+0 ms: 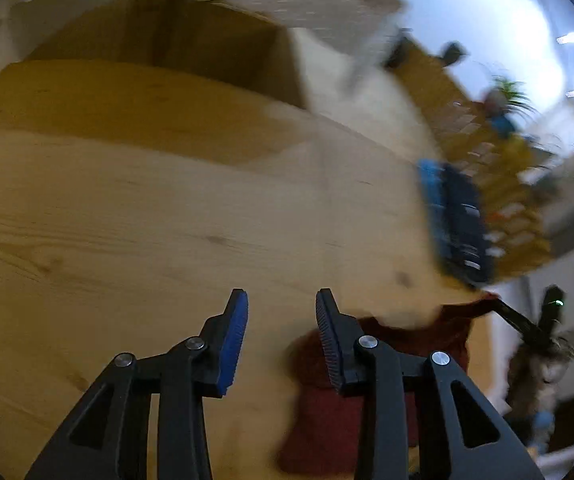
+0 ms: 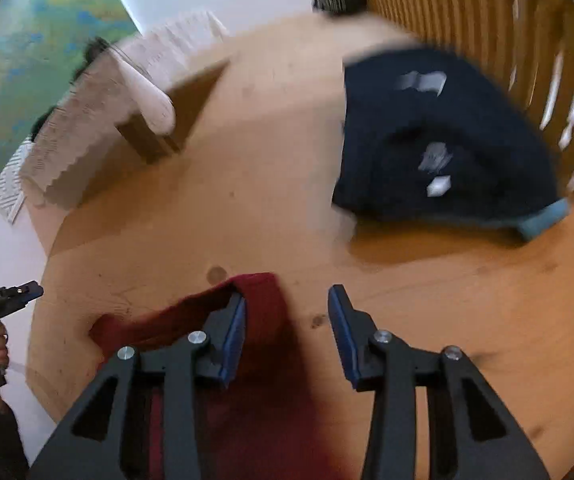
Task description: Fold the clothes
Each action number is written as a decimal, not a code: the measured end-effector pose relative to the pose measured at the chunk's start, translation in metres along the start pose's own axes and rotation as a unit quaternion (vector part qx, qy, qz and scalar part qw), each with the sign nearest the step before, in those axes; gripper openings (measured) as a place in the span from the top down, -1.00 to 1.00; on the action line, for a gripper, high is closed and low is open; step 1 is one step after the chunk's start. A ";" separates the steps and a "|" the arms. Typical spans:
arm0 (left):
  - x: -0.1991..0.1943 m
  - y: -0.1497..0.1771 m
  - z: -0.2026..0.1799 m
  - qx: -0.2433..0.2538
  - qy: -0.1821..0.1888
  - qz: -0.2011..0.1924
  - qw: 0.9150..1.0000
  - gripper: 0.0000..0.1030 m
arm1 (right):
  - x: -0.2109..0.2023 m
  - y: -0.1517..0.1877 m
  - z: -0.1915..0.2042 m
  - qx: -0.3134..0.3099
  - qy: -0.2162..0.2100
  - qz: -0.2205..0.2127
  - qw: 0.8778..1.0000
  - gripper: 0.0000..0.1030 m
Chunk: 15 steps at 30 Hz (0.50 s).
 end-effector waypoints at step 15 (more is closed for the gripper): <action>0.106 0.132 -0.115 0.199 0.045 0.168 0.965 0.16 | 0.021 0.110 -0.018 -0.128 0.052 0.101 0.985 0.14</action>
Point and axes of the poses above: each gripper's, at about its wrist camera, not at the fingertips, and x roughly the way its jaws point, z to its left, y to its underside, the point moved 2 cm from there along x, roughly the way its jaws point, and after that the axes turned 7 degrees about z, right-handed, at the moved point
